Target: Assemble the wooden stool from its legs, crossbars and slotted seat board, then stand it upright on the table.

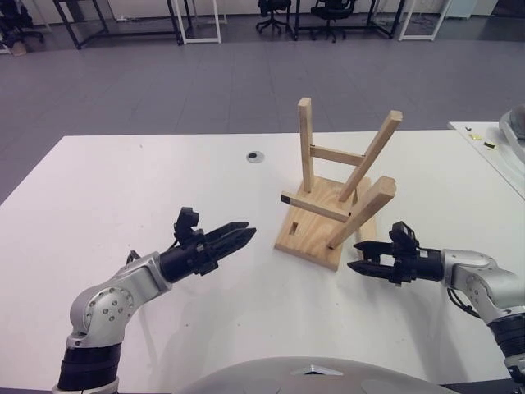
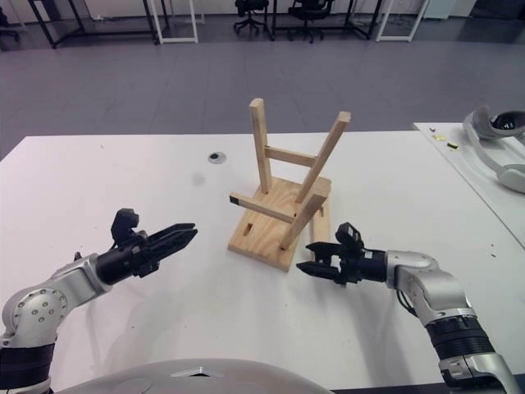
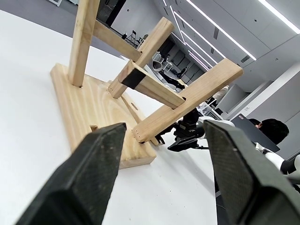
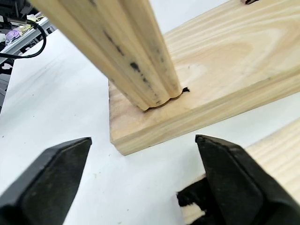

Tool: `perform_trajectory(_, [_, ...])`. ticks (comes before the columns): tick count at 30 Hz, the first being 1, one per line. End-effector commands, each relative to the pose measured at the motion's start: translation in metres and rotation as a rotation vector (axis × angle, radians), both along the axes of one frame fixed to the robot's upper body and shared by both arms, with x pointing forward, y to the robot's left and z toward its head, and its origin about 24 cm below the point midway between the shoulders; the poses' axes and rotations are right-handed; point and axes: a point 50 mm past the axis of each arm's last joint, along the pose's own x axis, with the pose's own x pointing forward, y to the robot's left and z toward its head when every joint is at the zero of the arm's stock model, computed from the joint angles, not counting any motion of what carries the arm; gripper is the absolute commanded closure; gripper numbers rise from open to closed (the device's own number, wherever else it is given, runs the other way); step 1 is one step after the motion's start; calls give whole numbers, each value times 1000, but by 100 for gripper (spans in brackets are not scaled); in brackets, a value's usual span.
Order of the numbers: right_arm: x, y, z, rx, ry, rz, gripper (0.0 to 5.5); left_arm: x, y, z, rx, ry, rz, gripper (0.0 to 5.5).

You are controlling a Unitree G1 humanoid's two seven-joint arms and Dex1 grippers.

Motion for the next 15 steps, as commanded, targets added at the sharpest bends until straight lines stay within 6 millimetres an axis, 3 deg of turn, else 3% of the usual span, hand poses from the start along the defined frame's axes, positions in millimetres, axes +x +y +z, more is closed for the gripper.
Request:
perform_trajectory(1, [12, -11, 15, -22, -95, -68, 86, -2, -1, 0, 16, -7, 0, 246])
perform_trajectory(5, [24, -24, 30, -40, -215, -295, 86, -5, -2, -1, 15, -3, 7, 246])
perform_trajectory(7, [29, -26, 25, -80, -233, -468, 86, -7, -2, -2, 16, 0, 8, 246])
perform_trajectory(11, [24, -13, 4, -113, -168, -656, 86, -7, -2, -2, 19, -1, 6, 246])
perform_trajectory(15, [12, 12, -15, -135, -94, -714, 86, -9, -2, -3, 22, 5, 6, 246])
